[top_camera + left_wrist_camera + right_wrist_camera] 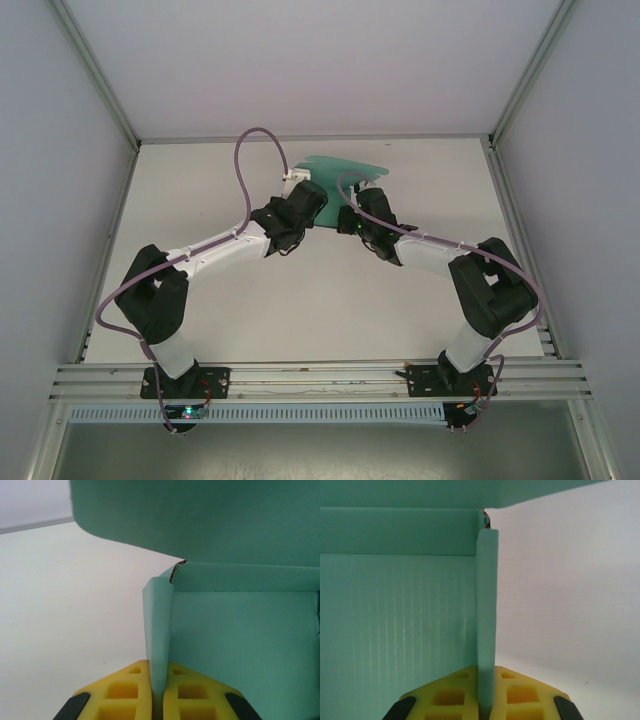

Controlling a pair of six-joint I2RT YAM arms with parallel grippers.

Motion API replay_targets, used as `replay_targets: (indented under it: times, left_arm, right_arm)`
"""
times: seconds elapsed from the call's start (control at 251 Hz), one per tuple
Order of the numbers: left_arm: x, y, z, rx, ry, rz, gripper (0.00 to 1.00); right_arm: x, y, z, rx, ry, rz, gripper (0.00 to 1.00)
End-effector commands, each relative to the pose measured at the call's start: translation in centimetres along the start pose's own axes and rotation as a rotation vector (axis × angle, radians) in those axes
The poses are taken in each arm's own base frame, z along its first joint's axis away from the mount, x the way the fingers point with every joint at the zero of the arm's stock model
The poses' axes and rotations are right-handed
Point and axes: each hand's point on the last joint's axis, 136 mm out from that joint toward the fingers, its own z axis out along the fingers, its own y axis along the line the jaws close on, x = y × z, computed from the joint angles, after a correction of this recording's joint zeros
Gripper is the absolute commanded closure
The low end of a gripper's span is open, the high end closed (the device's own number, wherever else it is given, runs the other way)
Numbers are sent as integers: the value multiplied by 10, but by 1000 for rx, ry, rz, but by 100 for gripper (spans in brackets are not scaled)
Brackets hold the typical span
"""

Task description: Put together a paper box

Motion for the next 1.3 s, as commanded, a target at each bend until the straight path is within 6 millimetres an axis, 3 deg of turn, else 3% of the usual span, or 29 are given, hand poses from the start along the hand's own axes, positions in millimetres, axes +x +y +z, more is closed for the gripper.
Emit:
replay_targets:
  times: [0.0,0.2,0.291,0.447,0.71,0.81,0.886,0.942,1.014,1.113,1.161,1.297]
  left_arm:
    - [-14,-6,-12,-6,-33,8,100]
    - [-18,-5,-16,-12,-43,2,100]
    - [-20,-4,-18,-21,-47,0,100]
    - [-24,4,-21,-63,-57,-3,100]
    - [-25,15,-24,-122,-53,-4,100]
    - [-26,13,-25,-99,-57,-8,100]
    - [-24,10,-26,-77,-56,-12,100]
    - [-22,9,-24,-70,-49,-10,100]
    - [-19,7,-22,-68,-40,-9,100]
    - [-16,5,-20,-63,-31,-10,100]
    - [-15,5,-19,-63,-27,-12,100]
    - [-11,5,-16,-70,-21,-9,100]
  right_arm:
    - [5,-49,-4,244,20,-102,100]
    - [7,-81,-17,567,85,-187,100]
    - [11,-91,-17,624,93,-157,100]
    - [3,-115,-34,860,113,-205,100]
    - [-1,-124,-30,824,83,-170,100]
    - [1,-102,-8,595,51,-122,96]
    - [-3,-67,7,305,14,-81,96]
    - [-7,-37,12,100,-5,-66,85]
    - [-16,-5,7,-74,-42,-73,74]
    - [-25,23,-4,-201,-54,-62,60]
    - [-30,30,-11,-234,-61,-49,51]
    - [-37,35,-29,-251,-95,-33,43]
